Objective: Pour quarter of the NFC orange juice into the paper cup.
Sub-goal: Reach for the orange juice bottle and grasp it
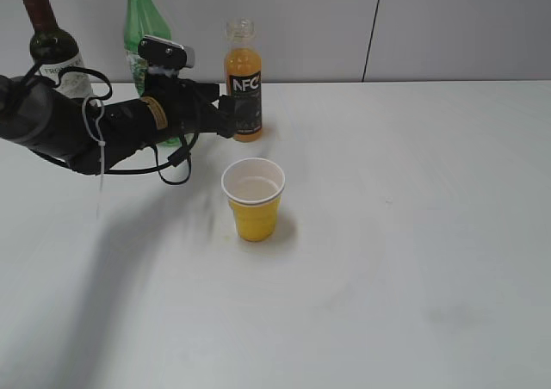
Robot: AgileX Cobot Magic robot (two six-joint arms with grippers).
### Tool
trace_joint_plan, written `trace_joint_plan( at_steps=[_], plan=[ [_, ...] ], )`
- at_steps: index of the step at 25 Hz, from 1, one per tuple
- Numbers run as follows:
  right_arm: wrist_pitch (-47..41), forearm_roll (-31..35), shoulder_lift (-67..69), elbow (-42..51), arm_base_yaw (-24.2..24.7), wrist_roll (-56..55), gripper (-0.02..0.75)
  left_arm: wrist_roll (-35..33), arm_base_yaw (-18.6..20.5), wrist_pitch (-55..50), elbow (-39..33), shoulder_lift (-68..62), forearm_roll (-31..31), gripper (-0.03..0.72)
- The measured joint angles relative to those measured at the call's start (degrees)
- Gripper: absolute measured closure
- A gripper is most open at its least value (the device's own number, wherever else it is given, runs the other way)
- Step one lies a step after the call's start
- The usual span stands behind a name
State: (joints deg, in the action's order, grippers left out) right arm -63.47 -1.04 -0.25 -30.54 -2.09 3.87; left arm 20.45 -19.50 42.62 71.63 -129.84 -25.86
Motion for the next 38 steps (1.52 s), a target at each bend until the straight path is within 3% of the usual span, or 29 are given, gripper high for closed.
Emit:
trace_joint_plan(
  at_steps=[15,22,25,29,34,38],
  plan=[
    [0.0,0.0,0.0,0.0,0.0,0.0,0.148,-1.61,0.0,-0.11,0.0,-0.04,-0.89,0.272],
    [0.0,0.0,0.0,0.0,0.0,0.0,0.148,-1.61,0.0,1.2,0.0,-0.18,-1.16,0.298],
    [0.0,0.0,0.0,0.0,0.0,0.0,0.148,-1.57,0.0,1.74,0.0,-0.25,-1.9,0.24],
    [0.0,0.0,0.0,0.0,0.0,0.0,0.148,-1.55,0.0,2.09,0.0,-0.25,-1.98,0.059],
    [0.0,0.0,0.0,0.0,0.0,-0.05,0.148,-1.55,-0.18,0.36,0.42,-0.25,-0.59,0.029],
    [0.0,0.0,0.0,0.0,0.0,-0.05,0.148,-1.55,-0.66,-8.47,4.09,-0.25,0.01,0.028]
  ],
)
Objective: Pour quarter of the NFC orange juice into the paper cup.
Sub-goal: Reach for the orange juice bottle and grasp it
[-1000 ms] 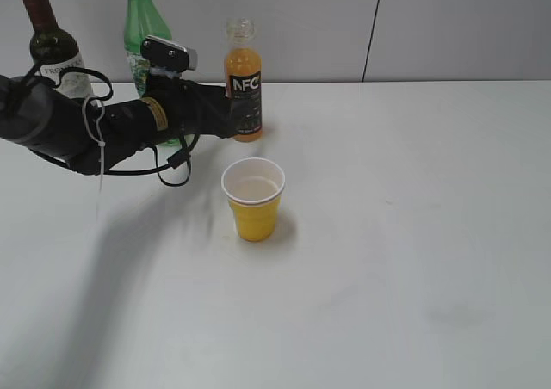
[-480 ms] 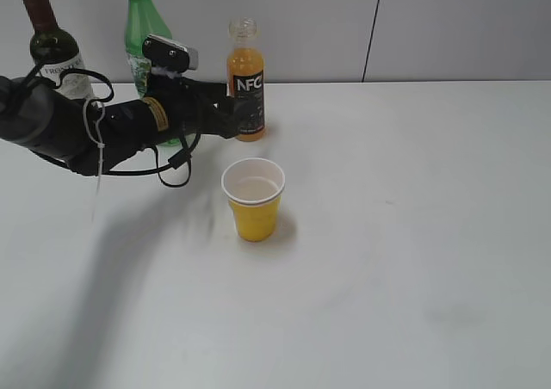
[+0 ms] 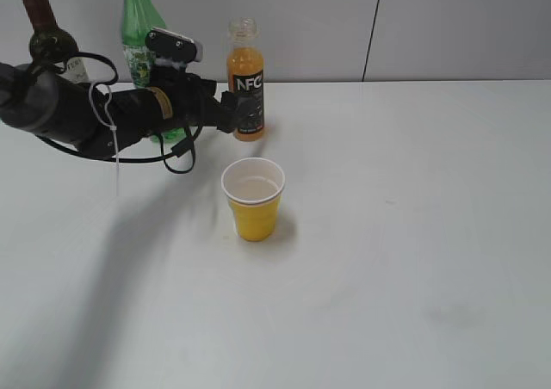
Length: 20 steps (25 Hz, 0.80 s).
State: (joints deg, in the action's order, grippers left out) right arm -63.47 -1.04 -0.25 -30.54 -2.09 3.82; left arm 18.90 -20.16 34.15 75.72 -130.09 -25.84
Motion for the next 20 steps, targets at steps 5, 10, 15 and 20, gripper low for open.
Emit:
trace_joint_plan(
  at_steps=[5,10,15,20],
  plan=[
    [0.0,0.0,0.0,0.0,0.0,-0.05,0.148,0.0,-0.65,-2.92,3.99,0.0,0.43,0.029],
    [0.0,0.0,0.0,0.0,0.0,-0.1,0.148,0.0,-1.49,-3.58,4.47,0.06,0.36,0.028],
    [0.0,0.0,0.0,0.0,0.0,-0.1,0.148,0.0,-2.27,-3.79,5.47,-0.7,0.41,0.026],
    [0.0,0.0,0.0,0.0,0.0,-0.16,0.148,0.0,-2.27,-6.64,9.04,-1.6,0.41,0.026]
  ],
)
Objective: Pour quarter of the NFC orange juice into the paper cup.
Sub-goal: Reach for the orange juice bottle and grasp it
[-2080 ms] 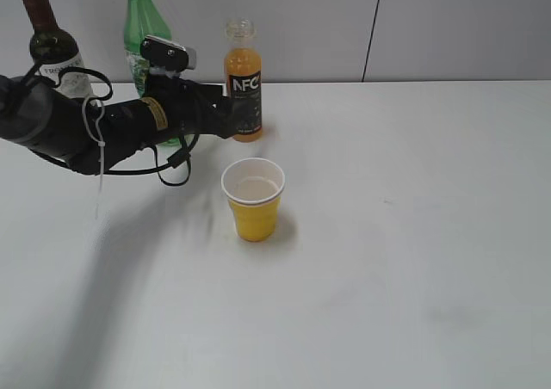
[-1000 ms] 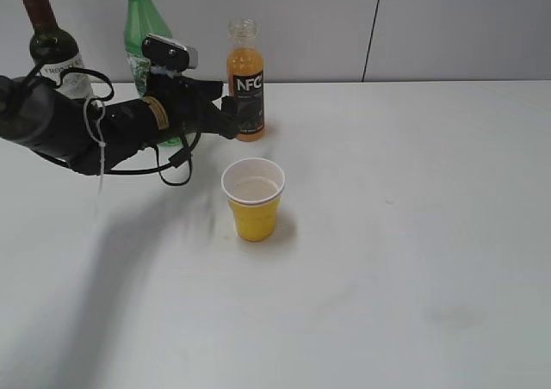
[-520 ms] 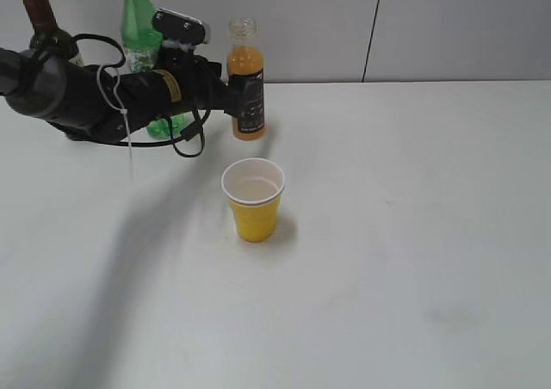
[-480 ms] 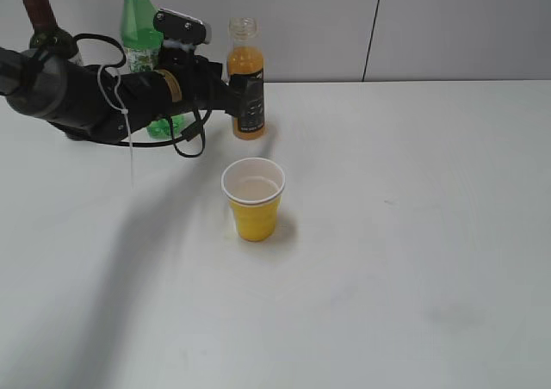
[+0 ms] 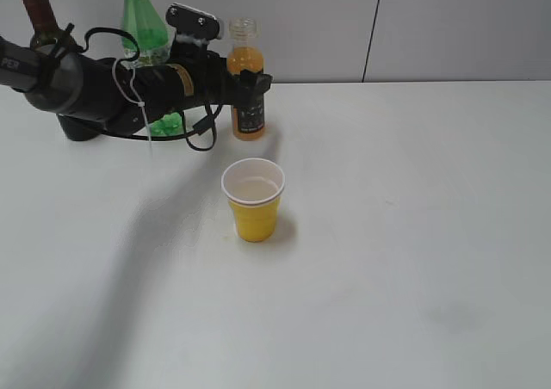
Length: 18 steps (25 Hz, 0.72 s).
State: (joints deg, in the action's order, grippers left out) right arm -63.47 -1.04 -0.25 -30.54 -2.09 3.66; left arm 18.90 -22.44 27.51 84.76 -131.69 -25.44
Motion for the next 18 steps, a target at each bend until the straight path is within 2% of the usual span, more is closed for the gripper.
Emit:
trace_joint_plan(
  at_steps=[6,13,16,18],
  plan=[
    [0.0,-0.05,0.0,0.0,0.0,0.0,0.148,0.51,0.0,-1.26,3.13,-1.62,0.0,0.028],
    [0.0,-0.05,0.0,0.0,0.0,0.0,0.148,1.15,-0.05,-1.21,3.51,-2.46,-0.49,0.048],
    [0.0,-0.05,0.0,0.0,0.0,0.0,0.148,1.19,-0.11,-1.21,3.51,-2.46,-1.09,0.141],
    [0.0,-0.05,0.0,0.0,0.0,0.0,0.148,1.28,-0.11,-1.16,3.51,-2.46,-1.42,0.231]
  ],
)
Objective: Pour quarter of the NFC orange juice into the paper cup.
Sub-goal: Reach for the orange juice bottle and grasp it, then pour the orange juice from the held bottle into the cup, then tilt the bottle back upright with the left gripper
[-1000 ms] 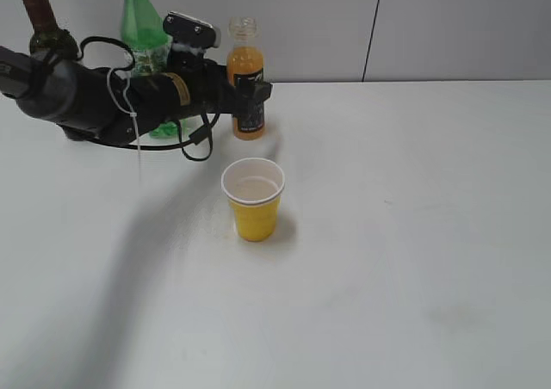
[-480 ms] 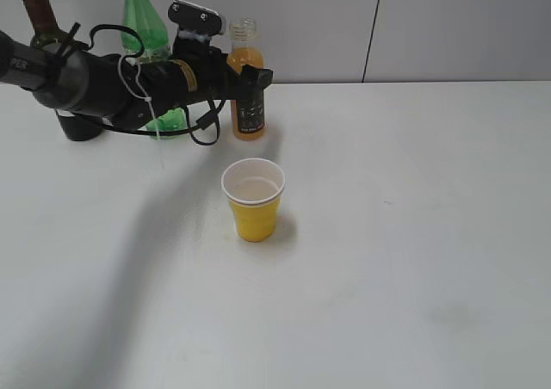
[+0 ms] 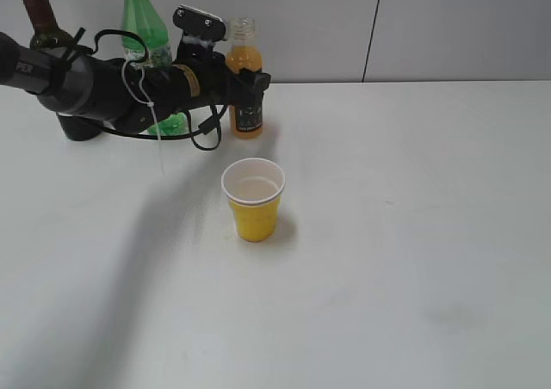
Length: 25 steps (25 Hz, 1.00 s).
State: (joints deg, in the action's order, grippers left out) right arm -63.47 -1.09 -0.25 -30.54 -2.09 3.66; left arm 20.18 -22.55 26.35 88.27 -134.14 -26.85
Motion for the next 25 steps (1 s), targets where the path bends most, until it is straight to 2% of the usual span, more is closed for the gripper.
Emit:
trace_joint_plan(
  at_steps=[15,22,25],
  plan=[
    [0.0,0.0,0.0,0.0,0.0,-0.14,0.148,0.27,0.0,-2.27,-0.11,1.32,-0.83,0.235],
    [0.0,0.0,0.0,0.0,0.0,-0.14,0.148,0.27,-1.23,-9.49,-0.24,9.05,-1.51,0.235],
    [0.0,0.0,0.0,0.0,0.0,-0.18,0.148,0.27,-2.66,-10.25,-2.68,14.06,-1.88,0.235]
  ],
)
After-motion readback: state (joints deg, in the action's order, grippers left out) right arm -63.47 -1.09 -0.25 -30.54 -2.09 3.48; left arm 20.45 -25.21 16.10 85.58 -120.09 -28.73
